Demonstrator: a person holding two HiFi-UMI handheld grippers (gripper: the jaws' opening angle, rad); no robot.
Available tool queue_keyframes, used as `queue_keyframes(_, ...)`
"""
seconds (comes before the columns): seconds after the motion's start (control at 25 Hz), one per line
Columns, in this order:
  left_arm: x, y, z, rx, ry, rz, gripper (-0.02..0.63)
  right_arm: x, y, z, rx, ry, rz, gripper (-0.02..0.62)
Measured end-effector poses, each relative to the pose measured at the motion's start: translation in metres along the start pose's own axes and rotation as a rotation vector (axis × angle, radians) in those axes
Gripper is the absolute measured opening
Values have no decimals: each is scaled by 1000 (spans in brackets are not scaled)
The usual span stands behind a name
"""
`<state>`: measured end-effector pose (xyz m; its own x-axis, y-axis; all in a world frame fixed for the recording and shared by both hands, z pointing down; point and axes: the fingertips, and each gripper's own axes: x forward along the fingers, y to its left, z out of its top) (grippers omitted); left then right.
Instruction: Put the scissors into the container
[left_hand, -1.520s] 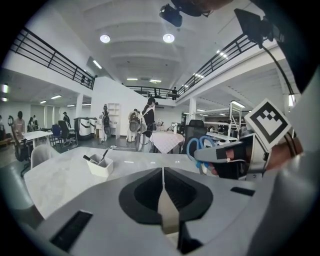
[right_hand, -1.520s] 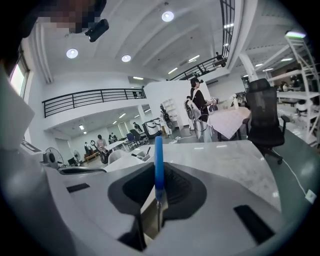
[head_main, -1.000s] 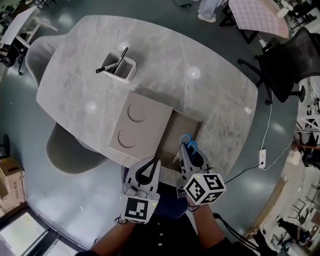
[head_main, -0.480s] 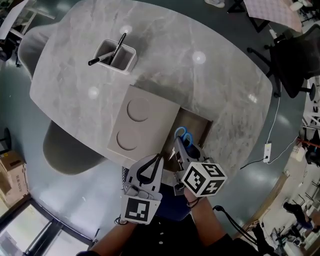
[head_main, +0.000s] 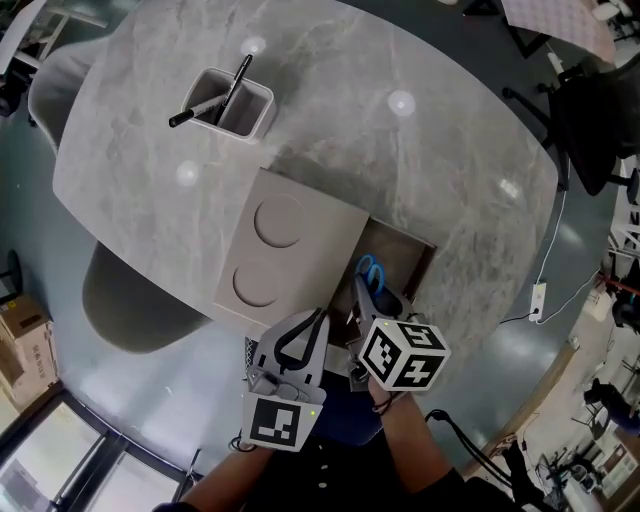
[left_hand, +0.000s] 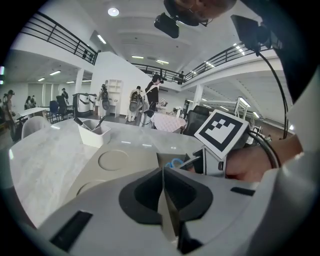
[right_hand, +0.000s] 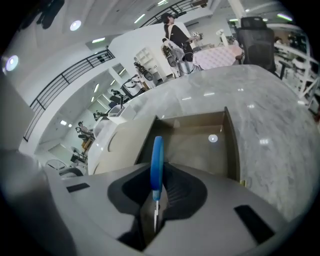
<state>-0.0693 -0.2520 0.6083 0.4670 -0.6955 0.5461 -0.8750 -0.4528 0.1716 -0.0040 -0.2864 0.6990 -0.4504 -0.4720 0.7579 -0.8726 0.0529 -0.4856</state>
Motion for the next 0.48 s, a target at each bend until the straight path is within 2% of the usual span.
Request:
queue_keyframes(0.2, 5, -1, -2, -2, 16, -9, 23, 2, -1, 0, -144, 22, -56, 52)
queue_keyframes(0.48, 9, -4, -2, -5, 15, -19, 23, -2, 1, 8, -202, 10, -88, 77)
